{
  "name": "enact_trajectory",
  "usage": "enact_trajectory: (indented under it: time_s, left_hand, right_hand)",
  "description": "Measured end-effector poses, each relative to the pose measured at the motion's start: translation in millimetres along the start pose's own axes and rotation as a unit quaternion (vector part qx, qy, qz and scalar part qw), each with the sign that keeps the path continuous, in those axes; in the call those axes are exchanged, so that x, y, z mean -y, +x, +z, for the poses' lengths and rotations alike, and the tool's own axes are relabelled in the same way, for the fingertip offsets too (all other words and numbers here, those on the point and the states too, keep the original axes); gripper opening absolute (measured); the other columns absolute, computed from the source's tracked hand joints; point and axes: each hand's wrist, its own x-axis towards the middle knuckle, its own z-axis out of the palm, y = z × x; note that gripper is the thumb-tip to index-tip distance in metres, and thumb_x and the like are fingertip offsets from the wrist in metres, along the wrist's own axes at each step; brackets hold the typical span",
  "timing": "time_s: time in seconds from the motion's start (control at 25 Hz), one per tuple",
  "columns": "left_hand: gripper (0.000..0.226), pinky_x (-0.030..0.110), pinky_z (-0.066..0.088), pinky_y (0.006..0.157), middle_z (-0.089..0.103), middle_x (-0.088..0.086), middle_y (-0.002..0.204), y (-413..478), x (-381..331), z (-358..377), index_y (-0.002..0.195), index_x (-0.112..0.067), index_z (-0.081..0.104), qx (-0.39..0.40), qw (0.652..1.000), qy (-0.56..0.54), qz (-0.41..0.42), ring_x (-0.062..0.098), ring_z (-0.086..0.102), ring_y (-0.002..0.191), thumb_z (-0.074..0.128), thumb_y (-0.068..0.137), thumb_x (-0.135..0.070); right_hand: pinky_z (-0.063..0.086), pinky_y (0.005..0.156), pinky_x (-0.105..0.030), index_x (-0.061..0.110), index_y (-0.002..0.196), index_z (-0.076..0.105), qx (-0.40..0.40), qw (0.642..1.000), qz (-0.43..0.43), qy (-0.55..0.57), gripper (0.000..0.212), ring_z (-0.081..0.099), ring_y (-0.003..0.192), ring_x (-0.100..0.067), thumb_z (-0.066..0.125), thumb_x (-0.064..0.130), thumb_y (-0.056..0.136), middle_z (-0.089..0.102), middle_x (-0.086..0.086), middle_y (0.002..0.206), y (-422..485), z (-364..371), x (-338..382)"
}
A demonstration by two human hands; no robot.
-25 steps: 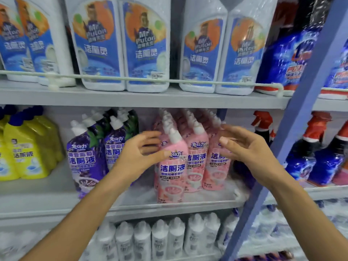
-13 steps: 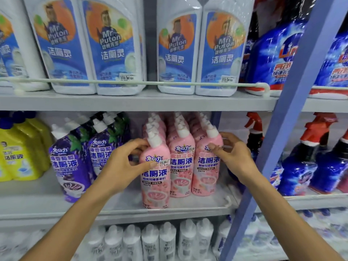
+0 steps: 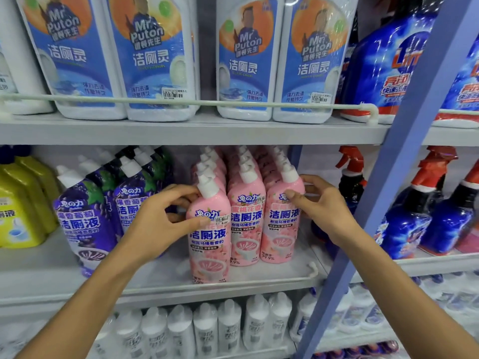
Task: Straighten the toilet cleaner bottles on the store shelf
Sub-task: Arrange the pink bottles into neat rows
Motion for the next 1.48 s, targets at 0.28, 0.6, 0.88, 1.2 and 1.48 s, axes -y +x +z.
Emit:
enact_trajectory:
  time_s: [0.28, 0.6, 0.88, 1.2, 1.48]
  left_hand:
    - [0.004, 0.045, 0.056, 0.090, 0.073, 0.000, 0.097, 68.1, 0.4, -3.8, 0.093, -0.028, 0.073, -0.128, 0.972, -0.125, -0.154, 0.021, 0.065, 0.089, 0.069, 0.093, -0.029]
    - [0.010, 0.039, 0.052, 0.081, 0.073, 0.002, 0.097, 90.9, 16.1, 4.3, 0.092, -0.026, 0.076, -0.066, 0.978, -0.094, -0.177, 0.016, 0.064, 0.085, 0.067, 0.095, -0.023]
    - [0.012, 0.025, 0.052, 0.065, 0.069, 0.001, 0.081, 129.0, 7.2, 9.6, 0.082, -0.022, 0.069, -0.100, 0.972, -0.100, -0.186, 0.009, 0.065, 0.060, 0.068, 0.093, -0.025]
    - [0.031, 0.048, 0.050, 0.089, 0.073, 0.005, 0.091, 149.8, 39.5, 6.0, 0.082, -0.026, 0.079, -0.044, 0.957, -0.186, -0.220, 0.026, 0.063, 0.092, 0.087, 0.056, -0.041]
    - [0.014, 0.030, 0.052, 0.066, 0.062, 0.002, 0.070, 141.7, 27.8, 1.7, 0.081, -0.022, 0.070, -0.039, 0.966, -0.133, -0.218, 0.018, 0.054, 0.060, 0.071, 0.091, -0.032]
  right_hand:
    - [0.061, 0.087, -0.046, 0.017, 0.114, 0.071, -0.072, 0.993, 0.081, 0.043, 0.022, 0.066, 0.112, -0.024, 0.070, 0.027, 0.094, 0.072, -0.003, 0.112, 47.0, -7.9, 49.0]
    - [0.052, 0.061, -0.028, 0.018, 0.112, 0.068, 0.022, 0.990, 0.139, -0.006, 0.044, 0.067, 0.093, -0.011, 0.077, 0.050, 0.084, 0.074, 0.002, 0.101, 64.3, -0.6, 53.2]
    - [0.059, 0.082, -0.040, 0.012, 0.117, 0.068, 0.009, 0.988, 0.156, -0.002, 0.044, 0.068, 0.103, -0.022, 0.077, 0.042, 0.086, 0.073, -0.005, 0.113, 100.0, 5.9, 55.7]
    - [0.056, 0.064, -0.029, 0.002, 0.114, 0.070, 0.023, 0.986, 0.165, 0.001, 0.057, 0.056, 0.066, -0.018, 0.080, 0.048, 0.082, 0.066, -0.010, 0.085, 118.5, 9.4, 34.8]
    - [0.055, 0.097, -0.046, 0.005, 0.111, 0.074, 0.069, 0.984, 0.162, 0.006, 0.084, 0.068, 0.097, -0.028, 0.093, 0.060, 0.050, 0.075, -0.016, 0.108, 123.0, 11.9, 35.4]
